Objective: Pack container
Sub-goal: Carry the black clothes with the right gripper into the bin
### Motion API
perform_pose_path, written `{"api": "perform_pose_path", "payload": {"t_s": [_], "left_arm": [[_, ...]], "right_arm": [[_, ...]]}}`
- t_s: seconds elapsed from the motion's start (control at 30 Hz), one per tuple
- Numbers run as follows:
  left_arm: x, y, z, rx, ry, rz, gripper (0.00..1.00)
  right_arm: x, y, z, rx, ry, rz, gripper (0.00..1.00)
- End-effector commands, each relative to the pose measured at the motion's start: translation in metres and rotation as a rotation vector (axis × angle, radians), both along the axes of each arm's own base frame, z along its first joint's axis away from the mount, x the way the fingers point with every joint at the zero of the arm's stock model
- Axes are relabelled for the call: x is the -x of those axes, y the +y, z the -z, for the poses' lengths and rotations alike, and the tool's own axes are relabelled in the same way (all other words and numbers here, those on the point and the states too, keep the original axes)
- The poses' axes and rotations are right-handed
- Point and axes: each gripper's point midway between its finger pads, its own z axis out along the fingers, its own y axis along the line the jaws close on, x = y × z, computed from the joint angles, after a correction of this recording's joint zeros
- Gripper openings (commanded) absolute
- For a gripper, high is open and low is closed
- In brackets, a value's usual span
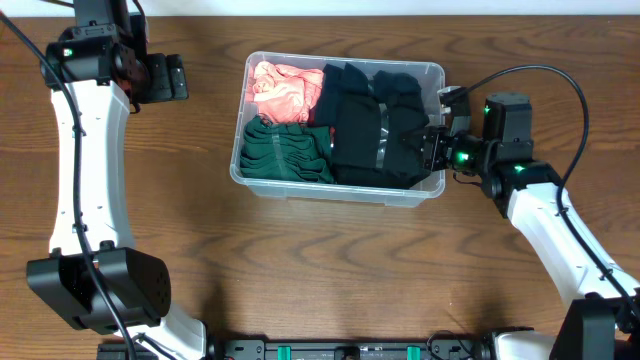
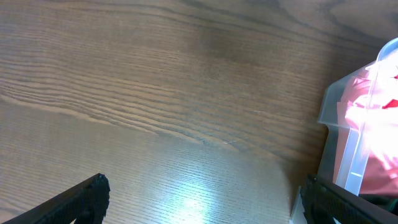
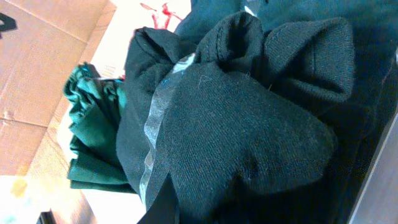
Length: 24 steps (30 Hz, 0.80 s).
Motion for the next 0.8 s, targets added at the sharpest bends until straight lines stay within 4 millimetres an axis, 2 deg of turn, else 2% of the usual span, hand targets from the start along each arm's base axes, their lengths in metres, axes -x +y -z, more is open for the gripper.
{"api": "perform_pose_path", "payload": {"t_s": [0.0, 0.07, 0.1, 0.17, 0.27, 0.47, 0.53, 0.6, 0.63, 0.67, 0.7, 0.77], "left_arm": [[0.001, 0.002, 0.005, 0.0, 0.015, -0.01, 0.98], [0.001, 0.002, 0.005, 0.0, 0.015, -0.01, 0.98], [0.001, 0.002, 0.005, 0.0, 0.015, -0.01, 0.98], [0.001, 0.002, 0.005, 0.0, 0.015, -0.01, 0.98], [0.001, 0.002, 0.005, 0.0, 0.015, -0.01, 0.98], [0.001, 0.002, 0.005, 0.0, 0.015, -0.01, 0.98], [0.001, 0.002, 0.005, 0.0, 0.015, -0.01, 0.98], [0.001, 0.002, 0.005, 0.0, 0.015, -0.01, 0.98], [0.001, 0.002, 0.005, 0.0, 0.015, -0.01, 0.98], [0.001, 0.002, 0.005, 0.0, 0.015, -0.01, 0.98], [0.001, 0.002, 0.005, 0.0, 0.015, -0.01, 0.98], [0.001, 0.002, 0.005, 0.0, 0.015, -0.01, 0.98]], "right_arm": [[0.001, 0.006, -0.008, 0.001, -0.04, -0.053, 0.17], [0.004, 0.005, -0.006, 0.02, -0.038, -0.064, 0.53], [0.004, 0.004, -0.007, 0.031, -0.041, -0.069, 0.65], [0.001, 0.001, -0.009, 0.068, -0.049, -0.068, 0.77], [-0.008, -0.008, -0.023, 0.154, -0.083, -0.055, 0.85], [-0.039, -0.027, -0.076, 0.303, -0.23, 0.016, 0.86], [-0.046, -0.028, -0.089, 0.305, -0.272, 0.03, 0.77], [-0.05, -0.025, -0.094, 0.299, -0.302, 0.03, 0.6], [-0.05, -0.021, -0.093, 0.294, -0.301, 0.026, 0.47], [-0.05, -0.017, -0.092, 0.292, -0.298, 0.018, 0.22], [-0.049, -0.011, -0.088, 0.288, -0.286, 0.006, 0.03], [-0.048, 0.003, -0.076, 0.288, -0.265, -0.03, 0.01]]}}
